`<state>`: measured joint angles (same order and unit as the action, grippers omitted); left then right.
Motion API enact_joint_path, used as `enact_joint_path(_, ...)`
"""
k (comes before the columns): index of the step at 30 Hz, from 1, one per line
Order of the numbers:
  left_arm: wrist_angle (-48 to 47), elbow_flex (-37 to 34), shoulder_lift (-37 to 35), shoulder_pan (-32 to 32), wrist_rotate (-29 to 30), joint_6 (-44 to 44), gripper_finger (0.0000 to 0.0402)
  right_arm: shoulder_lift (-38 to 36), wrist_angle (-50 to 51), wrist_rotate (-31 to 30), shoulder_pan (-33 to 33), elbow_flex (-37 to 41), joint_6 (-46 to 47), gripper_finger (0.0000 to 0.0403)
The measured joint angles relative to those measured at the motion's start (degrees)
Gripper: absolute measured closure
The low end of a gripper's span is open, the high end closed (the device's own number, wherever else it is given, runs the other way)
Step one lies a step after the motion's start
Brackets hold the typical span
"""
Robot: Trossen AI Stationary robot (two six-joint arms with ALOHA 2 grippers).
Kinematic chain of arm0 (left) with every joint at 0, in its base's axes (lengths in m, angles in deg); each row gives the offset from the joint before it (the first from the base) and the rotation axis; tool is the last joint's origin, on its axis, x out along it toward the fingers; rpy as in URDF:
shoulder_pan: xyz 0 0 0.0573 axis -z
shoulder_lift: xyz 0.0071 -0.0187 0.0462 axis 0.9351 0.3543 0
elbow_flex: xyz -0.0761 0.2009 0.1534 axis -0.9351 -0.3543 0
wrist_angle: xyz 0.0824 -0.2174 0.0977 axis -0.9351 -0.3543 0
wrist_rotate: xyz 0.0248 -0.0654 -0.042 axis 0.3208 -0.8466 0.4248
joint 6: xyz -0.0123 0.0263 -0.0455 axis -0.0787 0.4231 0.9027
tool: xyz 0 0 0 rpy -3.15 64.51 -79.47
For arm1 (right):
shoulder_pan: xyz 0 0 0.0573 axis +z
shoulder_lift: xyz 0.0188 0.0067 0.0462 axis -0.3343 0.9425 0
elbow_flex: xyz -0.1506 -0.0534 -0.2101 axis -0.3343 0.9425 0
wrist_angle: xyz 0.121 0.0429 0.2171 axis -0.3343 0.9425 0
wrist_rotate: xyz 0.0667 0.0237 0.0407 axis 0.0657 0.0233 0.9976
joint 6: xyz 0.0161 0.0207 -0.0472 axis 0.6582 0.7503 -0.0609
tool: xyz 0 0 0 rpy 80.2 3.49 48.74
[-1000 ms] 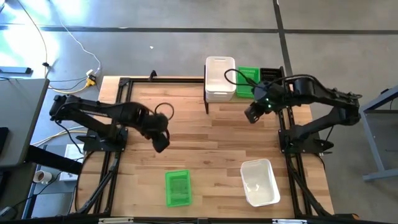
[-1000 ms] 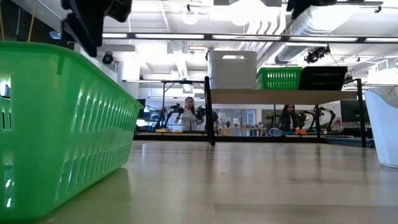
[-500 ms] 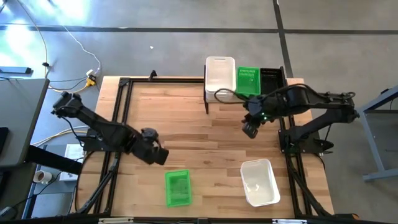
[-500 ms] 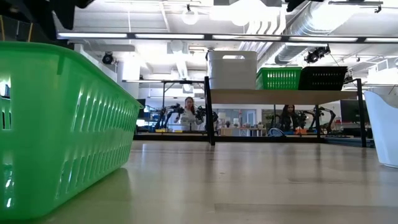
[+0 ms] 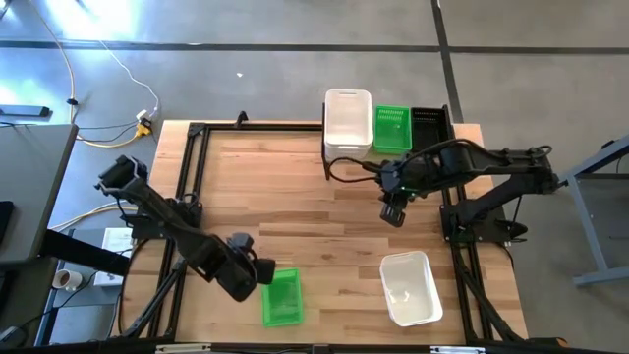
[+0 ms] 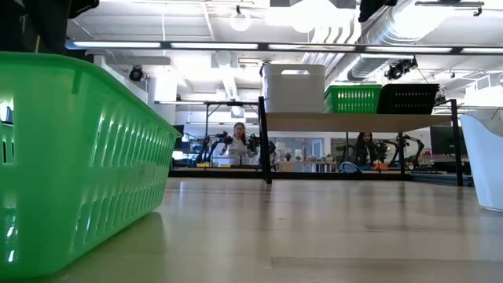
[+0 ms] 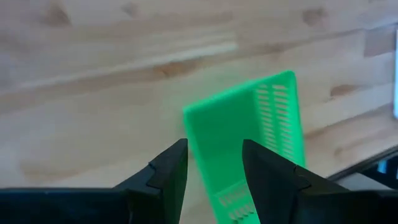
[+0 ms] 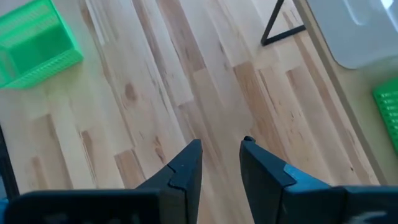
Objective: Stack baskets on shelf by color
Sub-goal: Stack the green bin on top of the green bin
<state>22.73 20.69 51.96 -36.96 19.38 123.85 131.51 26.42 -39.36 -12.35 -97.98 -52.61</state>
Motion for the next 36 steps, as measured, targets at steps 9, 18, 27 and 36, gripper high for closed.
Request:
enact_joint_path(9,7.38,0.03,7.86,0.79,-0.69,3.9,0.0259,0.01,0.57,1.57,0.0,0.01,-0.65,0.0308)
enact_joint_path(18,9.44,0.03,12.29,1.22,-3.43,6.12,0.0259,-0.01,1.07,2.33,0.0,0.02,-0.65,0.0308)
enact_joint_path(27,10.96,0.06,14.23,1.46,-4.16,6.78,0.0261,-0.01,1.05,2.31,0.0,0.02,-1.6,0.0308)
enact_joint_path(36,13.91,0.06,15.9,-0.25,-3.93,6.54,0.0342,-0.01,1.02,2.81,0.56,0.02,-1.71,0.0308)
